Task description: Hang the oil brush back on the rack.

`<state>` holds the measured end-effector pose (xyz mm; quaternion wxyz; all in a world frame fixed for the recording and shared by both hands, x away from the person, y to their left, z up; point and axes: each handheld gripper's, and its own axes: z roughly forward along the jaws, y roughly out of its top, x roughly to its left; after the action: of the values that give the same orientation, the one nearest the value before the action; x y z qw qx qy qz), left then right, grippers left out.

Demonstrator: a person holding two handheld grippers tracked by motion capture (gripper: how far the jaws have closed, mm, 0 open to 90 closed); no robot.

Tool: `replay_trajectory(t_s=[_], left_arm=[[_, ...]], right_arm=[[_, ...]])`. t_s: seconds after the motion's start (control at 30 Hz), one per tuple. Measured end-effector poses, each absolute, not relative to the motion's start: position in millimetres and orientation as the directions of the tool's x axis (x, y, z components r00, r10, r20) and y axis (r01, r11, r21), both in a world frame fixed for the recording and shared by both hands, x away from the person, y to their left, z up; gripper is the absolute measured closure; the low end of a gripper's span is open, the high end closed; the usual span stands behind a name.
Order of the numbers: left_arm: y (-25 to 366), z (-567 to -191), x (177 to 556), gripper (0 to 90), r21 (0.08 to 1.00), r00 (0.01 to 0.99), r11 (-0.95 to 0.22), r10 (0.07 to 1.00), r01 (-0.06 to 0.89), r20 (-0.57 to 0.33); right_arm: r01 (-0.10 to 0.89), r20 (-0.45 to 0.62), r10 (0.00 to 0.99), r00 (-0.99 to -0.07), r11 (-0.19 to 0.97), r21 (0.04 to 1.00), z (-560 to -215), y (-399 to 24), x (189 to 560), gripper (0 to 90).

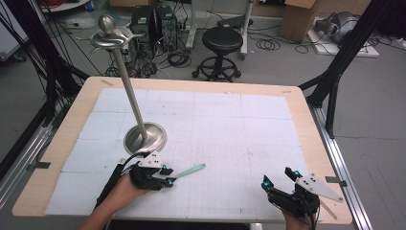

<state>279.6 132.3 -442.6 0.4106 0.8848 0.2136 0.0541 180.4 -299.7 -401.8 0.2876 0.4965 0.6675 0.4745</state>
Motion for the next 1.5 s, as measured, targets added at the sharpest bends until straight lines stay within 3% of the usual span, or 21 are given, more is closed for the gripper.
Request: replay_trajectory(t_s=[0.27,0.7,1.07,1.5], left_arm=[[128.4,-440.8,276.3,80.8,0.734,0.909,-0.604,0.413,0.311,-0.045],[128.0,-439.1,277.8,82.3,0.727,0.896,-0.590,0.437,0.352,-0.079],[138.6,-420.7,269.7,82.3,0.818,0.889,-0.463,0.442,0.340,-0.119],[145.8,-402.2,250.1,82.2,0.918,0.886,-0.288,0.446,0.273,-0.124]], right_arm=[[0.387,0.083,0.937,-0.340,0.059,0.920,-401.2,-299.2,179.9,17.1],[0.383,0.081,0.935,-0.345,0.061,0.922,-401.1,-298.9,180.1,17.1],[0.396,0.102,0.929,-0.357,0.052,0.917,-401.5,-295.1,181.8,17.1],[0.408,0.241,0.818,-0.523,-0.009,0.913,-395.3,-255.5,194.9,17.7]])
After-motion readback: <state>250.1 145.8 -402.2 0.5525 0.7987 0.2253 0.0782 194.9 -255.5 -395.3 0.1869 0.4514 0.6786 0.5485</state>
